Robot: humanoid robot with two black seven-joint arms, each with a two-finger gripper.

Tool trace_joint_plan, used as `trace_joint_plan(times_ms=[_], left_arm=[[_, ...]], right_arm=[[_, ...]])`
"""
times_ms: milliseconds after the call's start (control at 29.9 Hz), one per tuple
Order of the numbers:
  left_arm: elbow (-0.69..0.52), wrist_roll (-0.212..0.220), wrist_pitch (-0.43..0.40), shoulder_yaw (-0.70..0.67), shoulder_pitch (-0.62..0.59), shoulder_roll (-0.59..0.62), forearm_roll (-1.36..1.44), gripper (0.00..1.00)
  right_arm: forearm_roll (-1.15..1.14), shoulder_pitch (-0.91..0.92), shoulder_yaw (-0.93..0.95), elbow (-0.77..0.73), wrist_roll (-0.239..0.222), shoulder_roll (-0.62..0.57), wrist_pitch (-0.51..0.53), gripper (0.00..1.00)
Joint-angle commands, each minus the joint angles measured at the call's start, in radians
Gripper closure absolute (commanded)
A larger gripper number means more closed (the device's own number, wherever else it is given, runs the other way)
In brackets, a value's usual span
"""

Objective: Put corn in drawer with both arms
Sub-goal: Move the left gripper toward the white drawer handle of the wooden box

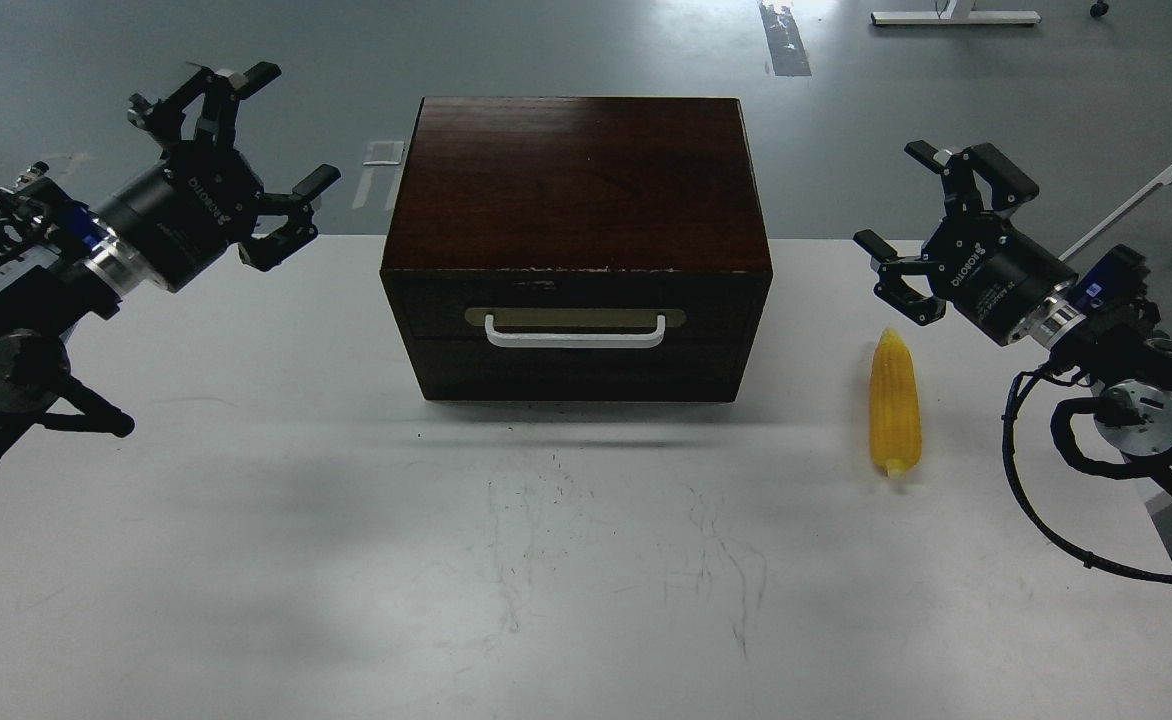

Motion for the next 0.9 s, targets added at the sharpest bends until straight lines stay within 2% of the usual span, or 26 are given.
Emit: trace_joint_plan(times_ms=[0, 301, 535, 668, 769, 869], left_arm=[[0.0, -0.001, 0.0, -0.001, 0.007, 0.0, 0.001, 0.01], [0.023, 0.005, 0.0, -0.001, -0.016, 0.011, 0.004, 0.01], [0.042, 0.0, 0.0, 0.001, -0.119, 0.038, 0.102, 0.01], [-0.033, -0.038, 0.0, -0.013, -0.18, 0.052, 0.317, 0.01], [-0.131, -0.099, 0.0, -0.009, -0.263, 0.051, 0.525, 0.01], [-0.243, -0.115, 0.0, -0.001, -0.341, 0.034, 0.782, 0.01]], right_arm=[[0.0, -0.001, 0.002, 0.0, 0.002, -0.002, 0.0, 0.0], [0.005, -0.002, 0.018, 0.003, 0.008, -0.038, 0.0, 0.0], [0.006, -0.01, 0.053, 0.004, 0.01, -0.092, 0.0, 0.0], [0.006, -0.016, 0.077, 0.006, 0.01, -0.124, 0.0, 0.0], [0.006, -0.02, 0.093, 0.001, 0.018, -0.138, 0.0, 0.0], [0.006, -0.024, 0.099, -0.002, 0.021, -0.149, 0.0, 0.0]])
